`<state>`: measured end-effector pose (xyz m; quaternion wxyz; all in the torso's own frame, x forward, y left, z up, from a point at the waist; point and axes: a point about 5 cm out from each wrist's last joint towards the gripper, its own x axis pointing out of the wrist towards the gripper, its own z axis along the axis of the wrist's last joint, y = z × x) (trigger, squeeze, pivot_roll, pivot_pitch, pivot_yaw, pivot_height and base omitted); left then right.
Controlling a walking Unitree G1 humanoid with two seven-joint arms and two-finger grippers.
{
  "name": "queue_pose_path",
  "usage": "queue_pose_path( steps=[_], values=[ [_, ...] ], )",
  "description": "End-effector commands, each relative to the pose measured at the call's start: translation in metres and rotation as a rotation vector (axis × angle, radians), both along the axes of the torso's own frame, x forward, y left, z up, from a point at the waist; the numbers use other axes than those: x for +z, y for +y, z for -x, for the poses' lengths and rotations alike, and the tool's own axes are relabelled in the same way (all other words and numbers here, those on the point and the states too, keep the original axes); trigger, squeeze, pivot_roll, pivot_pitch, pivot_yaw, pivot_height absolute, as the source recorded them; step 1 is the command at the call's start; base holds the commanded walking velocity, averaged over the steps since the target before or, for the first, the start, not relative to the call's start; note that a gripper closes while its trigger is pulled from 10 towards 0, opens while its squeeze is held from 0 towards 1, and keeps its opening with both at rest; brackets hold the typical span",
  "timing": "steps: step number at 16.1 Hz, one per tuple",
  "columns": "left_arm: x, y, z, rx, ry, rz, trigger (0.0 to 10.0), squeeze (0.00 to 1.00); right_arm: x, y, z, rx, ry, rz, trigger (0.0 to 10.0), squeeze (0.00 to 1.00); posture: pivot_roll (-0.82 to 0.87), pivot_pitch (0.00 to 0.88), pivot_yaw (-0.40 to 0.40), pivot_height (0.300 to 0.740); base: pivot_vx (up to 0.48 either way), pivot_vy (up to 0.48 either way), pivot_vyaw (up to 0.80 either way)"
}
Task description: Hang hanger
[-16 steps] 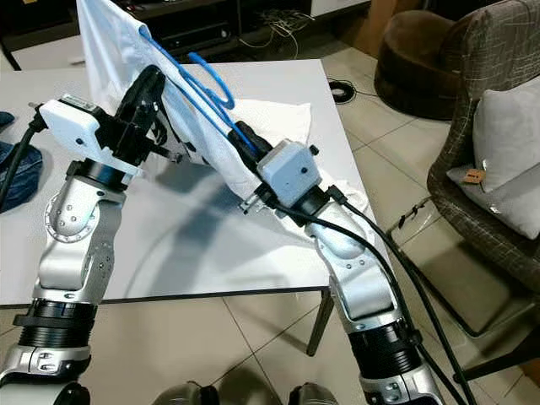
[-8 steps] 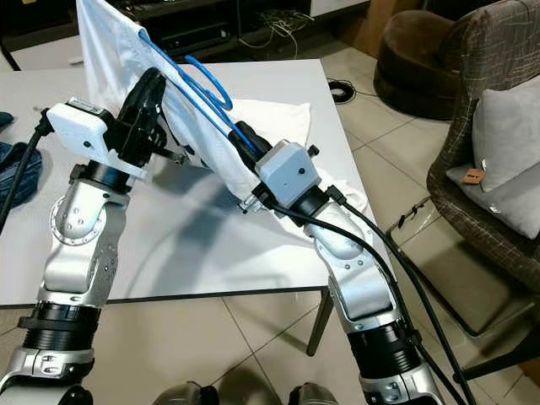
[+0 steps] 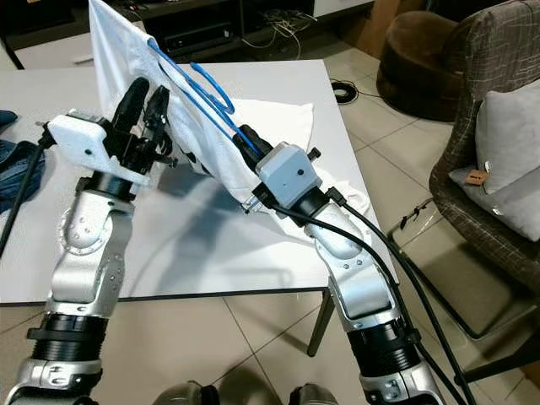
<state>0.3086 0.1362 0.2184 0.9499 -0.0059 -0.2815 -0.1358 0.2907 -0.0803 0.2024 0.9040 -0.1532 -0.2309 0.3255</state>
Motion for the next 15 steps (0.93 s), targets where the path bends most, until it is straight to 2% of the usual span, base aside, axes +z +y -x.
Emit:
queue_pose_path(
  steps=[1,2,6,8,11,15],
  values=[
    [0.004,-0.003,-0.001,-0.032,0.004,0.000,10.0,1.00,0.008,0.004,0.002,0.021,-0.050,0.004,10.0,0.00,-0.07,0.047,0.047,0.740,0.000,0.000,0.00],
    [0.005,-0.011,0.000,-0.082,0.000,-0.019,10.0,0.00,0.007,0.005,0.003,0.023,-0.053,0.012,10.0,0.00,-0.07,0.047,0.049,0.740,0.000,0.000,0.00],
    [0.007,-0.015,-0.002,-0.096,-0.004,-0.054,10.0,0.00,0.006,0.008,0.006,0.037,-0.063,0.026,10.0,0.00,-0.07,0.051,0.048,0.740,0.000,0.000,0.00],
    [0.010,-0.011,-0.004,-0.080,-0.013,-0.068,10.0,0.00,0.005,0.010,0.008,0.050,-0.068,0.038,10.0,0.00,-0.07,0.053,0.049,0.740,0.000,0.000,0.00],
    [0.016,-0.002,-0.006,-0.021,-0.034,-0.045,10.0,0.00,0.004,0.010,0.009,0.056,-0.067,0.040,10.0,0.00,-0.07,0.058,0.047,0.740,0.000,0.000,0.00],
    [0.013,-0.001,-0.006,0.005,-0.020,-0.033,10.0,0.00,0.004,0.010,0.009,0.057,-0.065,0.038,10.0,0.00,-0.07,0.059,0.046,0.740,0.000,0.000,0.00]
  ],
)
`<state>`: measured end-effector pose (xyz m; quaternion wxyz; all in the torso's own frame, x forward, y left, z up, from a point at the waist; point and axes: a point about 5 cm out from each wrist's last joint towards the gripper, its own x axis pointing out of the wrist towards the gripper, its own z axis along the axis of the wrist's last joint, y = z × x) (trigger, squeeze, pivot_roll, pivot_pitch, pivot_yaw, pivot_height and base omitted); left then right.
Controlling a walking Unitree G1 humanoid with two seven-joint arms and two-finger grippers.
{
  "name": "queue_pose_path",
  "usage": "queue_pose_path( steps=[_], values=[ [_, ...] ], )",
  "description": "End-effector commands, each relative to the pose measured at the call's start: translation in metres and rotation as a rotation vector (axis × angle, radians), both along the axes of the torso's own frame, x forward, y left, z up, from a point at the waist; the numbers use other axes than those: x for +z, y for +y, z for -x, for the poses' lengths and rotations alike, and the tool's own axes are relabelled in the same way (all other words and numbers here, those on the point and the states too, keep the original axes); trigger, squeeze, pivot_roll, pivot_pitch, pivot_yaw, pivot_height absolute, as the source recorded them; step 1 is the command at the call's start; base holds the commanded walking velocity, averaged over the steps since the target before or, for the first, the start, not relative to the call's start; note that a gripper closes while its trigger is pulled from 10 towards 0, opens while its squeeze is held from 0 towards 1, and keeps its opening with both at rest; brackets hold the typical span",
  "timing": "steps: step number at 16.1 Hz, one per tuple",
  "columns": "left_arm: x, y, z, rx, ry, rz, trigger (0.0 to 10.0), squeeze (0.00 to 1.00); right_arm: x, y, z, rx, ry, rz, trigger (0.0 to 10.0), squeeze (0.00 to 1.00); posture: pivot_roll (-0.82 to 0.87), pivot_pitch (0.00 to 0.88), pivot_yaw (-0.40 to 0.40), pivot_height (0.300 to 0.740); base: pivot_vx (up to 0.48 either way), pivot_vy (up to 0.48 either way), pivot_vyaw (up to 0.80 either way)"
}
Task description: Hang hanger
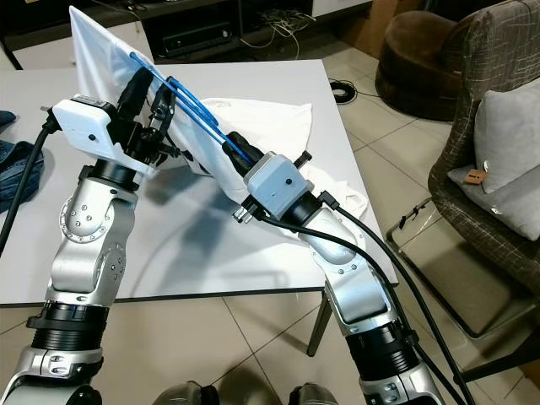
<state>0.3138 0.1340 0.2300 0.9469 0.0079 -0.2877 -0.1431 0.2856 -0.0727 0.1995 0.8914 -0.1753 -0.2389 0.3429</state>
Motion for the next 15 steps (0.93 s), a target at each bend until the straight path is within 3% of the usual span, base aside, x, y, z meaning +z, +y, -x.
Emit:
queue_pose_path(
  steps=[1,2,3,15],
  values=[
    [0.0018,0.0013,-0.0010,0.009,-0.005,-0.003,10.0,0.00,0.0068,0.0027,0.0042,0.026,-0.036,-0.011,10.0,0.00,-0.07,0.059,0.047,0.740,0.000,0.000,0.00],
    [0.0020,0.0012,-0.0012,0.004,-0.006,-0.004,2.2,0.00,0.0070,0.0028,0.0040,0.026,-0.036,-0.012,10.0,0.00,-0.07,0.059,0.048,0.740,0.000,0.000,0.00],
    [0.0032,0.0011,-0.0006,-0.004,-0.017,0.001,0.0,0.00,0.0073,0.0024,0.0038,0.023,-0.035,-0.015,10.0,0.00,-0.07,0.059,0.048,0.740,0.000,0.000,0.00],
    [-0.0011,-0.0069,0.0054,-0.051,-0.036,-0.028,0.0,0.00,0.0110,-0.0031,-0.0026,-0.022,-0.026,-0.047,10.0,0.00,-0.07,0.061,0.052,0.740,0.000,0.000,0.00]
  ],
)
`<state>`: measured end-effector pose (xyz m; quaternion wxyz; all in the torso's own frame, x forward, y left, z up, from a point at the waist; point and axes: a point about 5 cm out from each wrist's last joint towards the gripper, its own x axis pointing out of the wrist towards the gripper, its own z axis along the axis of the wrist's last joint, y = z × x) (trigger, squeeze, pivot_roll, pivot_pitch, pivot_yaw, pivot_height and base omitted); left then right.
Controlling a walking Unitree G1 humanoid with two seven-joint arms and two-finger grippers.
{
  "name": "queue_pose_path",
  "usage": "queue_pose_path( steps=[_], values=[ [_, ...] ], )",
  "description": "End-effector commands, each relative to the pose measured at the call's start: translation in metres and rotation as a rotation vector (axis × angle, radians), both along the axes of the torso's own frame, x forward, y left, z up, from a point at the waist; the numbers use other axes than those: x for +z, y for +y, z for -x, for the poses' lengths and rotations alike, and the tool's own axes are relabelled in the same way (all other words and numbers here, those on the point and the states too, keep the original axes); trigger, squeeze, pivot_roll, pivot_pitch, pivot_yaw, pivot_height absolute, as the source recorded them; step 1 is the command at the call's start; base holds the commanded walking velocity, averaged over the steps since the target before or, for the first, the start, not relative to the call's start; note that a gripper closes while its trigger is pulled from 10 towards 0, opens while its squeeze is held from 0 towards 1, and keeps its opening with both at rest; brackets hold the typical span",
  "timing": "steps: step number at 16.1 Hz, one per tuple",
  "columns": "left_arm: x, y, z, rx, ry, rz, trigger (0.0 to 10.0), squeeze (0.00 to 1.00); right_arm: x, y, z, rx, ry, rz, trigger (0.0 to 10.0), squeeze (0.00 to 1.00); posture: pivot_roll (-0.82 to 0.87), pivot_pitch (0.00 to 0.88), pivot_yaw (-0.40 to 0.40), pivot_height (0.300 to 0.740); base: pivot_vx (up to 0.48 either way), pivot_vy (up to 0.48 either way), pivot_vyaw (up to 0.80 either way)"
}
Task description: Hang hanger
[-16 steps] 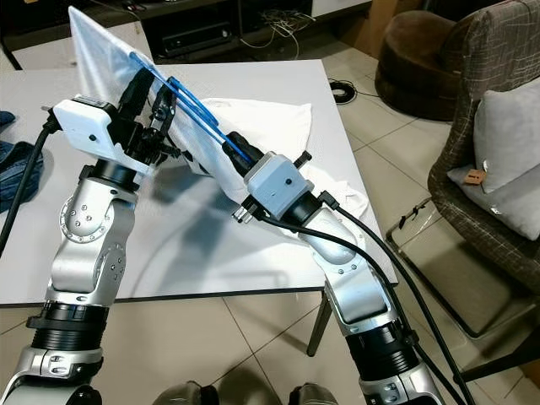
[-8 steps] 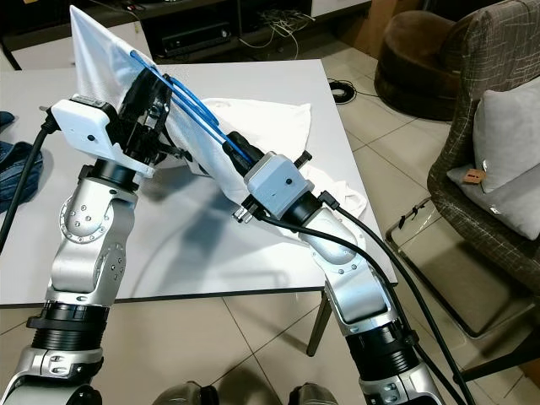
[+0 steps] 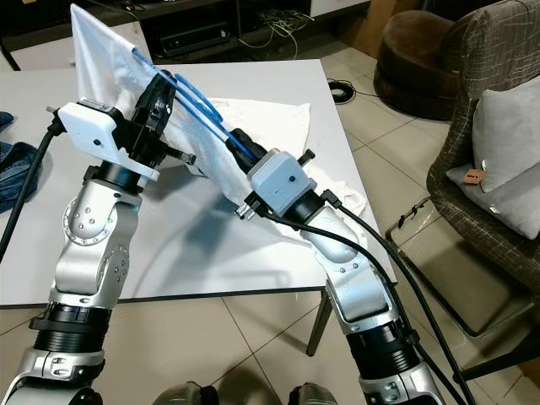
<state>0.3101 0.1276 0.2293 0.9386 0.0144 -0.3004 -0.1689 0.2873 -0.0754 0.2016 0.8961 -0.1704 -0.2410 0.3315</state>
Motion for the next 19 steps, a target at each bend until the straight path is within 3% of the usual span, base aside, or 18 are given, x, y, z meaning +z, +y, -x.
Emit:
queue_pose_path(
  steps=[1,2,3,4,7,11,12,13,14,15,16,17,19],
  values=[
    [-0.001,0.002,0.000,0.032,0.004,-0.001,0.0,0.00,0.009,-0.001,-0.001,-0.003,-0.023,-0.028,10.0,0.00,-0.07,0.061,0.050,0.740,0.000,0.000,0.00],
    [-0.003,0.007,-0.003,0.083,0.022,0.010,0.0,0.00,0.008,-0.001,-0.002,-0.007,-0.021,-0.027,10.0,0.00,-0.07,0.061,0.050,0.740,0.000,0.000,0.00],
    [-0.005,0.010,-0.003,0.099,0.034,0.030,3.8,0.00,0.007,-0.002,-0.003,-0.016,-0.017,-0.024,10.0,0.00,-0.07,0.061,0.051,0.740,0.000,0.000,0.00],
    [-0.008,0.010,0.000,0.092,0.034,0.058,10.0,1.00,0.006,-0.004,-0.004,-0.029,-0.013,-0.020,10.0,0.00,-0.07,0.061,0.051,0.740,0.000,0.000,0.00],
    [-0.013,0.005,0.007,0.075,0.040,0.061,10.0,1.00,0.005,-0.005,-0.006,-0.045,-0.007,-0.011,10.0,0.00,-0.07,0.062,0.050,0.740,0.000,0.000,0.00],
    [-0.026,0.015,0.006,0.139,0.155,0.183,10.0,1.00,0.000,-0.005,-0.006,-0.054,-0.024,0.041,10.0,0.00,-0.06,0.059,0.048,0.740,0.000,0.000,0.00],
    [-0.024,0.016,0.004,0.138,0.153,0.183,10.0,0.65,-0.001,-0.003,-0.004,-0.045,-0.034,0.053,10.0,0.00,-0.06,0.058,0.048,0.740,0.000,0.000,0.00],
    [-0.023,0.016,0.003,0.136,0.151,0.180,10.0,0.65,-0.001,-0.003,-0.004,-0.042,-0.037,0.057,10.0,0.00,-0.06,0.058,0.048,0.740,0.000,0.000,0.00],
    [-0.018,0.015,0.000,0.123,0.139,0.178,10.0,0.00,-0.002,0.000,-0.002,-0.032,-0.041,0.065,10.0,0.00,-0.06,0.057,0.048,0.740,0.000,0.000,0.00],
    [-0.014,0.013,-0.002,0.105,0.127,0.176,10.0,0.00,-0.002,0.001,-0.001,-0.027,-0.042,0.066,10.0,0.00,-0.06,0.056,0.048,0.740,0.000,0.000,0.00],
    [-0.012,0.011,-0.002,0.091,0.115,0.175,10.0,0.15,-0.002,0.002,-0.001,-0.026,-0.043,0.066,10.0,0.00,-0.07,0.055,0.049,0.740,0.000,0.000,0.00],
    [-0.011,0.004,0.000,0.045,0.096,0.151,10.0,1.00,-0.002,0.002,-0.001,-0.026,-0.044,0.067,10.0,0.00,-0.07,0.055,0.051,0.740,0.000,0.000,0.00],
    [-0.013,-0.006,0.004,-0.006,0.095,0.115,10.0,1.00,-0.002,0.002,-0.001,-0.029,-0.047,0.068,10.0,0.00,-0.07,0.055,0.052,0.740,0.000,0.000,0.00]
  ],
)
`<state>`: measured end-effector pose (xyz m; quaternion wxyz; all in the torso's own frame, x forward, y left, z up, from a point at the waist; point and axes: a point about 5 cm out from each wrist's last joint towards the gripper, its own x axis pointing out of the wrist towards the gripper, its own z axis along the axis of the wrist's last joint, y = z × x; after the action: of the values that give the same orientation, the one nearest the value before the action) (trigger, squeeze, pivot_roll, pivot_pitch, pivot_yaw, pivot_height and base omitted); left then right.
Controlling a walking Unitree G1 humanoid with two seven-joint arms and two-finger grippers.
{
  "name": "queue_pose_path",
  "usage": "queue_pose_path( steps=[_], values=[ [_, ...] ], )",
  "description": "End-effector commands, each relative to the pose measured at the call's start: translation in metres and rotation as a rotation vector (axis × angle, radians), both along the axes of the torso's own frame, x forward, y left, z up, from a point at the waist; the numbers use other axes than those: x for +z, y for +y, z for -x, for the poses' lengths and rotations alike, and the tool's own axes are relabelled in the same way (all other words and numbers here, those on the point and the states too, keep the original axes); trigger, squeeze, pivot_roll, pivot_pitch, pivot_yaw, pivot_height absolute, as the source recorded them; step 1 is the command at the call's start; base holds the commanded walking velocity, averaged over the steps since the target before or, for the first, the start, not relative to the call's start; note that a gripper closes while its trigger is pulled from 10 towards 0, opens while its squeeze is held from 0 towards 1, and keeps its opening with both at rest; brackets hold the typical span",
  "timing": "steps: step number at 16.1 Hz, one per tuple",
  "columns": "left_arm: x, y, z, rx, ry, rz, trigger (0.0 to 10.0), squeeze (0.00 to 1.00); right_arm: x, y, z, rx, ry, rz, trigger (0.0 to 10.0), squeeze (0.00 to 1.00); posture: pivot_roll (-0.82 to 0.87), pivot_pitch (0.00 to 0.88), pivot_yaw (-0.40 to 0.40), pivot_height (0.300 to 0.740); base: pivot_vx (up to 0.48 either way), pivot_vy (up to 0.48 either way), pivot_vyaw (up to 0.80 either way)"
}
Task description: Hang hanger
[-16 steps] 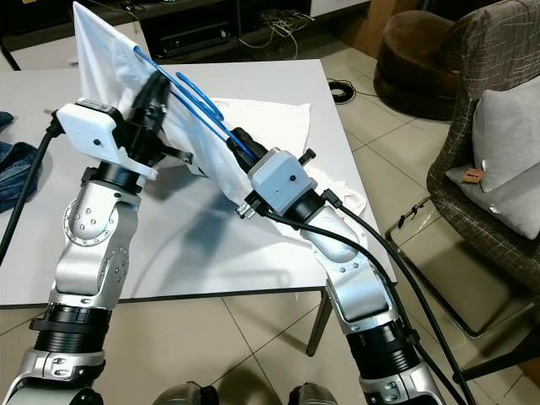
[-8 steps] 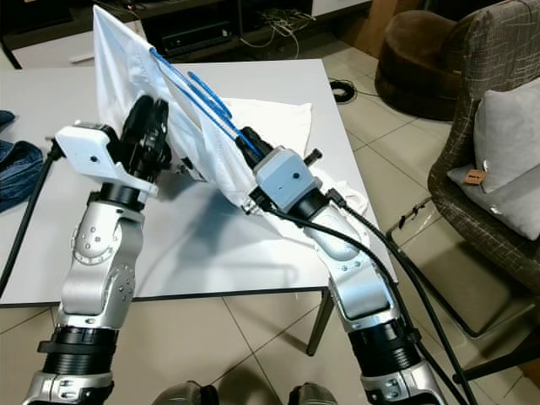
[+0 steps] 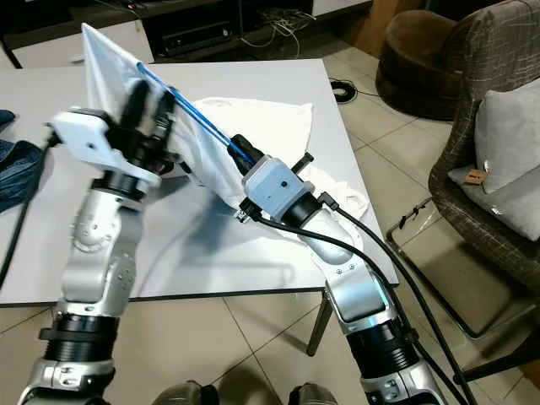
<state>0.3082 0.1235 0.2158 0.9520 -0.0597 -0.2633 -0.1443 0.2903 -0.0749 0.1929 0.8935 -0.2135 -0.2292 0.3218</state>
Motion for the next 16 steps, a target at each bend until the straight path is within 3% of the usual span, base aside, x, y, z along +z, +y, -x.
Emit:
queue_pose_path(
  steps=[1,5,6,16],
  values=[
    [-0.002,-0.005,0.003,-0.023,-0.001,-0.029,10.0,1.00,0.006,0.001,0.002,0.013,-0.038,-0.011,10.0,0.00,-0.08,0.054,0.053,0.740,0.000,0.000,0.00],
    [-0.005,0.000,-0.001,0.049,0.025,-0.016,10.0,1.00,0.006,0.002,0.002,0.019,-0.038,-0.010,10.0,0.00,-0.07,0.049,0.049,0.740,0.000,0.000,0.00],
    [-0.006,0.005,-0.003,0.080,0.038,-0.011,10.0,0.00,0.006,0.002,0.002,0.022,-0.037,-0.010,10.0,0.00,-0.07,0.047,0.048,0.740,0.000,0.000,0.00],
    [-0.008,0.002,-0.012,0.057,0.083,-0.045,10.0,0.00,0.007,0.004,0.005,0.043,-0.038,-0.020,10.0,0.00,-0.07,0.050,0.052,0.740,0.000,0.000,0.00]
  ],
)
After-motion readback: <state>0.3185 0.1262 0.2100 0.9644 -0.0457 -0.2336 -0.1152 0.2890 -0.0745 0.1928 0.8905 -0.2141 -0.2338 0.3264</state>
